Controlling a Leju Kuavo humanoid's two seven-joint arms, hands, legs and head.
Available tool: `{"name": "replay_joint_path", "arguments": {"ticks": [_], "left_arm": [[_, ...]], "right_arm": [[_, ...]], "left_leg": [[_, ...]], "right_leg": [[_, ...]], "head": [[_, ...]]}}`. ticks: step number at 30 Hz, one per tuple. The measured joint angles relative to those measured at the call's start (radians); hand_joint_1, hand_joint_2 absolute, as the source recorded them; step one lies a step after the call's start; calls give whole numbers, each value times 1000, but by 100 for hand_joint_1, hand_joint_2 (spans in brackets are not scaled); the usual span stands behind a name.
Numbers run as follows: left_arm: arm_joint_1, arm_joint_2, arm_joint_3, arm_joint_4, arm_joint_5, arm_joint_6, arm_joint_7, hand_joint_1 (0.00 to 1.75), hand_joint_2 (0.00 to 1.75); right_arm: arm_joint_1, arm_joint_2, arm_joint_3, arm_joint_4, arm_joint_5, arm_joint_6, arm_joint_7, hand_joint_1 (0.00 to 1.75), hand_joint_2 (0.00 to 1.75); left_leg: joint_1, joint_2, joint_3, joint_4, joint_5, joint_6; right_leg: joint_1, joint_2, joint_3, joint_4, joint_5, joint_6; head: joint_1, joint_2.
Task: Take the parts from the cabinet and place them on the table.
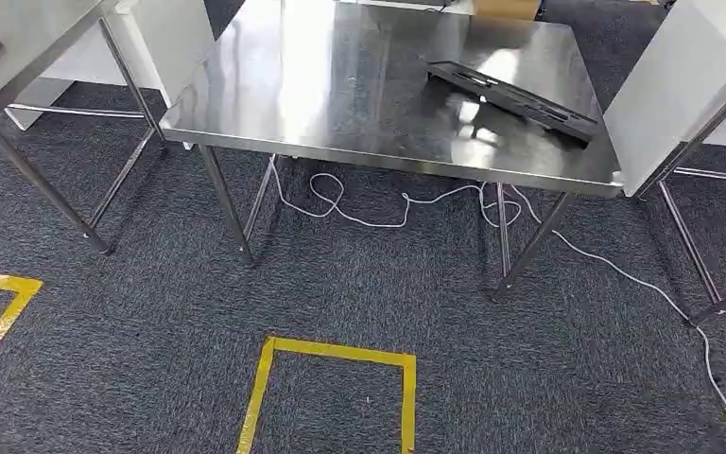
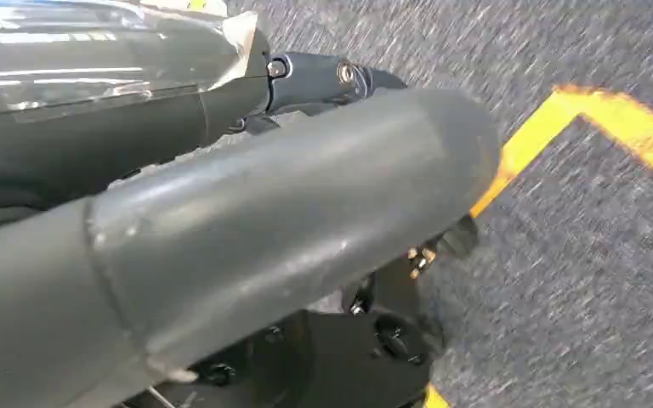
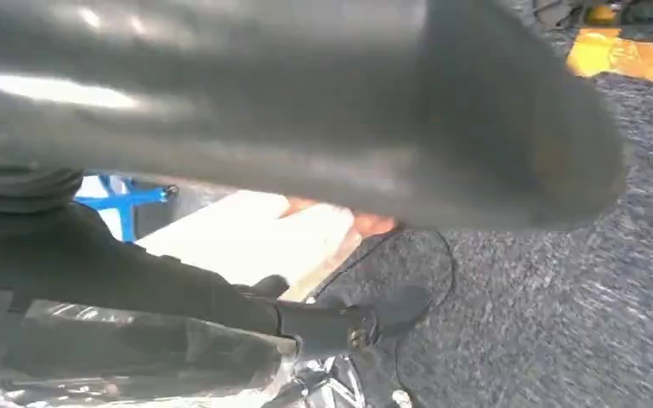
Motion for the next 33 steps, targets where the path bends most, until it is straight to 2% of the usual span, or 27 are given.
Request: {"name": "replay_joint_path", "arguments": {"ticks": [1,2,3,4,5,6,7,8,9,10,11,12,13,15,16,17,18,19,20,21,22,23,25,26,31,32,33], "left_arm": [[5,0,0,0,0,6,2,0,0],[4,0,0,0,0,13,2,0,0],[4,2,0,0,-1,16,3,0,0],[4,5,0,0,-5,22,7,0,0],[4,5,0,0,-7,24,10,0,0],[4,6,-1,0,-9,25,11,0,0],[4,6,-1,0,-10,23,11,0,0],[4,6,-3,0,-13,23,11,0,0],[4,6,-5,0,-13,22,11,0,0],[4,6,-9,0,-13,22,11,0,0],[3,7,-11,0,-13,22,11,0,0],[3,7,-15,0,-13,22,12,0,0],[4,7,-17,0,-18,22,15,0,0],[3,9,-23,0,-37,22,34,0,0],[5,9,-29,0,-56,24,50,0,0],[7,6,-39,0,-73,32,59,0,0],[8,2,-48,0,-84,36,63,0,0],[9,-2,-57,0,-92,36,64,0,0],[9,-4,-64,0,-100,32,63,0,0],[10,-5,-73,1,-104,27,62,0,0],[10,-5,-78,1,-113,17,61,0,0],[9,-6,-84,1,-123,12,73,0,0],[10,-7,-99,1,-137,12,101,0,0],[10,-8,-104,2,-143,12,107,0,0],[10,-8,-107,2,-144,12,108,0,0],[13,-13,-125,3,-159,9,110,0,0],[18,-14,-145,3,-179,13,112,0,0]], "right_arm": [[6,-2,-5,5,-4,0,3,0,0],[7,-3,-8,6,-9,1,4,0,0],[12,-3,-9,7,-12,1,4,0,0],[15,-1,-12,7,-18,2,4,0,0],[18,-1,-18,8,-19,2,0,0,0],[18,-1,-23,8,-21,2,-7,0,0],[18,-1,-26,8,-24,-1,-18,0,0],[17,-1,-30,8,-25,-3,-26,0,0],[17,-2,-32,8,-26,-5,-30,0,0],[16,-2,-34,8,-27,-5,-33,0,0],[15,-2,-34,8,-27,-5,-34,0,0],[13,-2,-35,8,-27,-5,-35,0,0],[13,-2,-39,8,-34,-9,-38,0,0],[12,-2,-53,8,-56,-22,-53,0,0],[14,-3,-61,8,-69,-27,-57,0,0],[14,-3,-74,9,-85,-34,-63,0,0],[16,-3,-84,9,-95,-40,-68,0,0],[19,-3,-95,10,-107,-42,-69,0,0],[22,-3,-106,10,-114,-42,-69,0,0],[23,-3,-113,10,-119,-42,-69,0,0],[23,-3,-122,10,-122,-42,-57,0,0],[23,-3,-129,10,-122,-43,-31,0,0],[24,-3,-133,11,-119,-43,22,0,0],[25,-3,-135,12,-119,-43,37,0,0],[25,-3,-135,12,-119,-43,40,0,0],[32,-2,-146,12,-119,-43,52,0,0],[39,2,-151,13,-119,-41,53,0,0]], "left_leg": [[1,5,-17,-8,15,22],[-3,10,-29,-8,25,37],[-3,11,-43,-8,36,52],[-6,12,-58,-8,47,55],[-10,12,-75,-8,62,58],[-13,15,-93,-7,75,58],[-16,16,-109,-6,88,57],[-18,18,-123,-5,101,56],[-19,18,-132,-4,112,55],[-20,18,-144,-4,125,52],[-20,18,-153,-4,137,47],[-24,18,-159,-2,146,40],[-23,21,-162,-4,159,34],[-22,23,-167,-12,179,26],[-26,21,-168,-13,188,19],[-19,15,-179,2,154,14],[-17,14,-185,39,93,9],[-15,13,-197,106,22,5],[-14,11,-212,181,-31,0],[-12,11,-224,255,-59,-5],[-10,12,-225,300,-55,-8],[-5,12,-208,303,-25,-12],[7,12,-124,213,43,-23],[11,12,-78,153,53,-27],[12,12,-67,138,52,-27],[2,4,-16,39,12,-14],[1,8,-22,-7,22,13]], "right_leg": [[-3,1,-8,2,5,9],[-12,6,-23,25,-30,0],[-11,7,-42,70,-85,-13],[-11,9,-62,135,-140,-22],[-12,11,-80,215,-189,-26],[-12,12,-88,276,-209,-21],[-11,13,-81,308,-200,-11],[-8,14,-55,304,-170,2],[-6,15,-13,265,-135,13],[-3,15,49,190,-110,16],[-1,16,123,91,-112,7],[7,17,191,-16,-150,-11],[19,18,204,-65,-166,-22],[22,20,189,-60,-161,-31],[17,19,183,-65,-151,-42],[-3,13,179,-66,-137,-52],[-1,13,170,-66,-128,-66],[1,7,160,-66,-119,-76],[3,4,149,-64,-110,-77],[5,2,135,-62,-100,-77],[6,1,122,-56,-91,-76],[5,0,109,-49,-85,-72],[0,1,75,-26,-77,-65],[0,1,64,-13,-76,-62],[0,2,61,-10,-76,-62],[7,0,31,17,-68,-51],[5,4,8,28,-65,-18]], "head": [[3,0],[-2,0],[5,0],[10,0],[10,0],[11,0],[10,0],[10,0],[10,0],[11,0],[10,0],[11,0],[9,0],[9,0],[8,0],[8,0],[5,0],[0,0],[1,0],[0,0],[1,0],[0,0],[1,0],[0,0],[0,0],[2,0],[1,0]]}}
